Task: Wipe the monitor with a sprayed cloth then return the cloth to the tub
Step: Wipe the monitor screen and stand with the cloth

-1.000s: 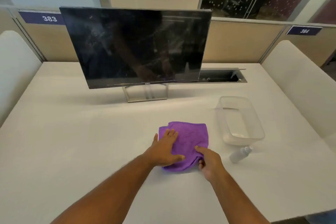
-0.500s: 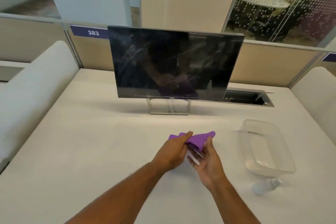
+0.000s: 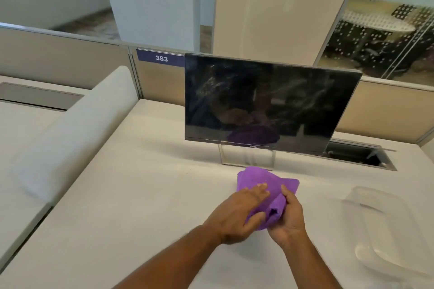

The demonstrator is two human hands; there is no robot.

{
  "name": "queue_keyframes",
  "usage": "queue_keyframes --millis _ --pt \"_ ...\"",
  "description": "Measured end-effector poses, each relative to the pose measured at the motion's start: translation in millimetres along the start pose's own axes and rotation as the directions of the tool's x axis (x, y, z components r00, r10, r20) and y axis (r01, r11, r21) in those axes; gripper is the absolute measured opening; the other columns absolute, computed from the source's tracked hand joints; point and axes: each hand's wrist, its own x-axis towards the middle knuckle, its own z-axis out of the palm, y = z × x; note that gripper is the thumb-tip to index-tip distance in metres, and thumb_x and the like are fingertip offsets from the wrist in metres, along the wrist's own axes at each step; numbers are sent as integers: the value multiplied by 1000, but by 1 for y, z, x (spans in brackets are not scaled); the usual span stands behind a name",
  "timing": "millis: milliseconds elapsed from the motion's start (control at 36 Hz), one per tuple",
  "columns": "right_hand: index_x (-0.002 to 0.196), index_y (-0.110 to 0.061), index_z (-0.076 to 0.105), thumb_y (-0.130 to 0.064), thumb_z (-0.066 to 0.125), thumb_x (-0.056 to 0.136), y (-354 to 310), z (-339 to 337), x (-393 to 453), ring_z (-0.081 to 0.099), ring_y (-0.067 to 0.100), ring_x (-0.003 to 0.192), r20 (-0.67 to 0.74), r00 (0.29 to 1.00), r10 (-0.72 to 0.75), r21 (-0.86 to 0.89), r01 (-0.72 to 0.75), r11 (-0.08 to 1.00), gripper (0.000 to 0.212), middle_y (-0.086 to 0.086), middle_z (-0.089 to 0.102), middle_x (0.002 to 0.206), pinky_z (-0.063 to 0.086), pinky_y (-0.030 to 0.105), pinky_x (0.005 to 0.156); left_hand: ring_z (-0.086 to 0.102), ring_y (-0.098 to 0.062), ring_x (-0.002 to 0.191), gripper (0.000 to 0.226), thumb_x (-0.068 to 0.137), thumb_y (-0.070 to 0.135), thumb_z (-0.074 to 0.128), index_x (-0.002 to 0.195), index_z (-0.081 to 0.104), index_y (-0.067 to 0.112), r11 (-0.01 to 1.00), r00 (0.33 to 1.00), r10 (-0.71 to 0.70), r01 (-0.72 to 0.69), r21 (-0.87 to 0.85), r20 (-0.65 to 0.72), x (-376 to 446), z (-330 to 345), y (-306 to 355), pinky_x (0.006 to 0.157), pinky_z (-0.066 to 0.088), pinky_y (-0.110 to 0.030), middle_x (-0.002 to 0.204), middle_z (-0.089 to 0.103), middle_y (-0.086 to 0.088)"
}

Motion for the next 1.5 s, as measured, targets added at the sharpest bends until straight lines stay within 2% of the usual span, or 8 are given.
queue_keyframes --millis 333,417,528,750,861,1083,1250,1500 --pt "122 -31 62 -37 57 101 11 83 17 65 25 96 -91 861 -500 -81 494 866 23 2 68 100 57 39 78 -5 -10 157 64 104 18 42 163 17 18 961 852 -34 173 218 -523 69 -154 -57 126 2 -39 171 7 2" --pt "136 -22 55 -34 50 105 5 105 22 57 28 103 -106 793 -600 -123 589 799 34 5 59 108 48 46 90 -6 -16 157 67 103 18 44 163 15 13 951 824 -22 191 242 -567 87 -201 -58 126 2 -44 171 5 -3" --pt "130 -31 51 -33 51 104 -6 145 29 63 5 97 -155 659 -736 -183 713 677 26 -12 62 108 52 19 82 -6 -19 157 68 105 23 42 163 9 11 930 799 -17 233 284 -601 107 -255 -58 126 -2 -43 171 2 -6" --pt "155 -23 32 -43 50 96 -33 240 48 58 -15 104 -44 395 -918 -304 870 389 64 -7 52 133 46 6 86 -13 -21 156 63 109 30 30 163 4 11 846 859 -59 314 430 -509 136 -309 -66 124 -8 -39 171 -5 -7" --pt "151 -23 35 -49 44 99 -34 273 65 54 19 129 118 312 -943 -456 861 228 59 5 50 144 44 40 113 -6 -23 157 59 110 28 28 163 10 8 832 897 -67 292 472 -437 141 -316 -72 124 -4 -39 171 4 -10" --pt "165 -20 14 -41 39 105 -18 289 115 11 12 158 512 166 -843 -640 728 -246 68 -2 14 172 5 52 129 14 -21 156 52 110 30 31 156 34 6 890 906 -33 218 400 -422 142 -318 -80 124 6 -34 165 30 -11" --pt "165 -14 11 -41 46 102 -5 284 146 3 28 160 752 75 -655 -615 436 -657 77 10 5 173 9 61 126 23 -18 154 57 111 42 20 154 41 11 939 900 -57 196 284 -433 140 -316 -79 119 8 -25 162 37 -8" --pt "161 -17 27 -44 46 98 -3 256 172 11 27 159 989 133 66 29 264 -964 71 7 31 167 5 58 127 38 -18 144 56 110 41 21 141 56 10 949 869 -21 172 264 -494 136 -313 -73 116 15 -24 149 54 -6"
